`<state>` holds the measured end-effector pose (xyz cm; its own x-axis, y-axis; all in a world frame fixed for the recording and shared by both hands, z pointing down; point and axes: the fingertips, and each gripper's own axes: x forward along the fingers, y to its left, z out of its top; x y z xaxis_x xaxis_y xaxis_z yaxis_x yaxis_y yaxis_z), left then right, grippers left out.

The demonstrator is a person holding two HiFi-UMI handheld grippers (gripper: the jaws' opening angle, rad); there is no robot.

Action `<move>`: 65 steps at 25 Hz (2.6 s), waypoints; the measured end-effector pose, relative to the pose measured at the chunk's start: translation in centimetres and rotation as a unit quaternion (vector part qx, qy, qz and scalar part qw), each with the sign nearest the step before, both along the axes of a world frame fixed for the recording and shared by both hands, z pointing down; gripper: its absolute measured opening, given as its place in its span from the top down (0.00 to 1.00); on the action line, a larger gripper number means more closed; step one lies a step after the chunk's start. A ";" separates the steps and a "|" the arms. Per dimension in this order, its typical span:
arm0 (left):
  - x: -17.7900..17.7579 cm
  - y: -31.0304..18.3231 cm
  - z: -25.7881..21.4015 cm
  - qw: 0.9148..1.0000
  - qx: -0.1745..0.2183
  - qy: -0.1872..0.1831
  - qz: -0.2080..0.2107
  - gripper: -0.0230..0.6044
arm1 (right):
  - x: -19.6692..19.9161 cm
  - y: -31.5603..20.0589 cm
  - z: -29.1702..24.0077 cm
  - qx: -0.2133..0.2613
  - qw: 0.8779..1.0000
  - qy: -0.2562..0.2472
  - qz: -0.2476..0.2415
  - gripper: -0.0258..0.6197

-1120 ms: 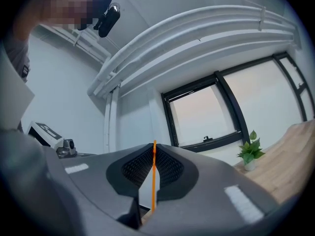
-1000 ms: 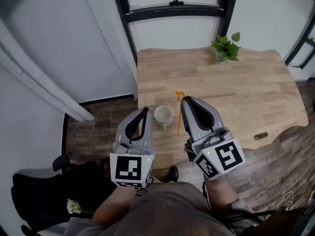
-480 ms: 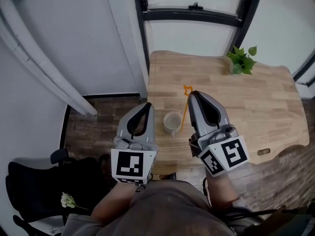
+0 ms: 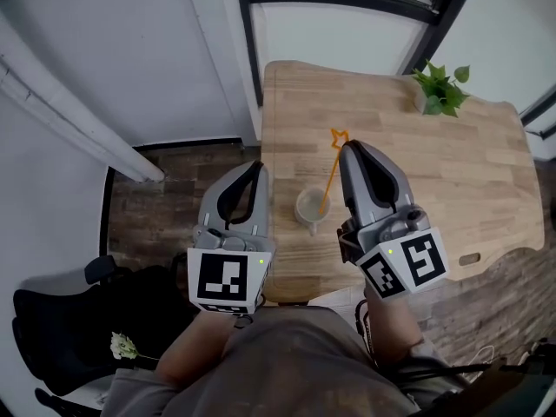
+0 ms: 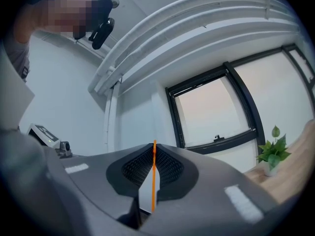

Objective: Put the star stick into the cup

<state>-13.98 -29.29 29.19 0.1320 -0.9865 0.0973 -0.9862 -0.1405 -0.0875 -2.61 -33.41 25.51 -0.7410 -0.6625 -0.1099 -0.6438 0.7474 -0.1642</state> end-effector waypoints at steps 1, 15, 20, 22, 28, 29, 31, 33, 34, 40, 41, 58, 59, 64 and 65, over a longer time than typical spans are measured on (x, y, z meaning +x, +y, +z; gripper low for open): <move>-0.3 -0.4 0.2 1.000 -0.002 0.003 0.001 0.96 | -0.2 -0.4 0.4 -0.003 1.000 0.002 0.002 0.90; -1.0 -4.5 5.7 0.996 -0.071 0.043 0.036 0.96 | -1.6 -3.6 8.8 -0.086 0.996 0.033 0.014 0.89; -0.9 -5.1 7.9 0.993 -0.096 0.048 0.045 0.96 | -1.7 -3.9 11.6 -0.109 0.993 0.040 0.018 0.89; -0.9 -5.4 8.4 0.992 -0.101 0.050 0.049 0.96 | -1.7 -3.8 12.6 -0.117 0.992 0.047 0.020 0.89; -0.5 -5.8 9.3 0.991 -0.109 0.052 0.056 0.96 | -1.8 -3.6 14.0 -0.128 0.990 0.056 0.020 0.89; -0.5 -5.7 9.4 0.991 -0.110 0.052 0.056 0.96 | -1.9 -3.7 14.0 -0.127 0.990 0.057 0.019 0.89; -0.5 -5.6 9.4 0.991 -0.110 0.053 0.056 0.96 | -1.9 -3.6 14.0 -0.125 0.990 0.059 0.019 0.89; -0.5 -5.5 9.3 0.991 -0.107 0.054 0.056 0.96 | -1.9 -3.6 14.1 -0.125 0.990 0.063 0.020 0.89; -0.6 -5.5 9.2 0.991 -0.106 0.055 0.055 0.96 | -1.9 -3.5 14.2 -0.125 0.990 0.068 0.021 0.89; -0.7 -4.9 7.9 0.993 -0.090 0.050 0.052 0.96 | -1.9 -3.4 13.7 -0.120 0.989 0.081 0.026 0.84; -0.7 -4.8 7.5 0.994 -0.086 0.049 0.051 0.96 | -1.9 -3.3 13.3 -0.117 0.990 0.080 0.026 0.84; 1.1 -0.7 -1.9 0.999 0.026 0.020 0.024 0.96 | 0.8 0.3 2.5 0.001 0.997 0.069 0.036 0.91; 1.1 -0.4 -2.4 0.999 0.032 0.018 0.021 0.96 | 1.0 0.7 1.9 0.010 0.997 0.068 0.036 0.92; 1.2 0.8 -4.7 0.998 0.058 0.011 0.008 0.96 | 1.6 1.8 -0.6 0.045 0.996 0.071 0.037 0.92; 1.3 0.9 -5.1 0.998 0.062 0.010 0.008 0.96 | 1.7 1.9 -0.9 0.049 0.996 0.070 0.037 0.92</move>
<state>-12.68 -28.43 24.09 0.1480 -0.9886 -0.0288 -0.9857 -0.1450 -0.0862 -0.92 -31.51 24.60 -0.7029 -0.7074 -0.0745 -0.7095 0.7047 0.0023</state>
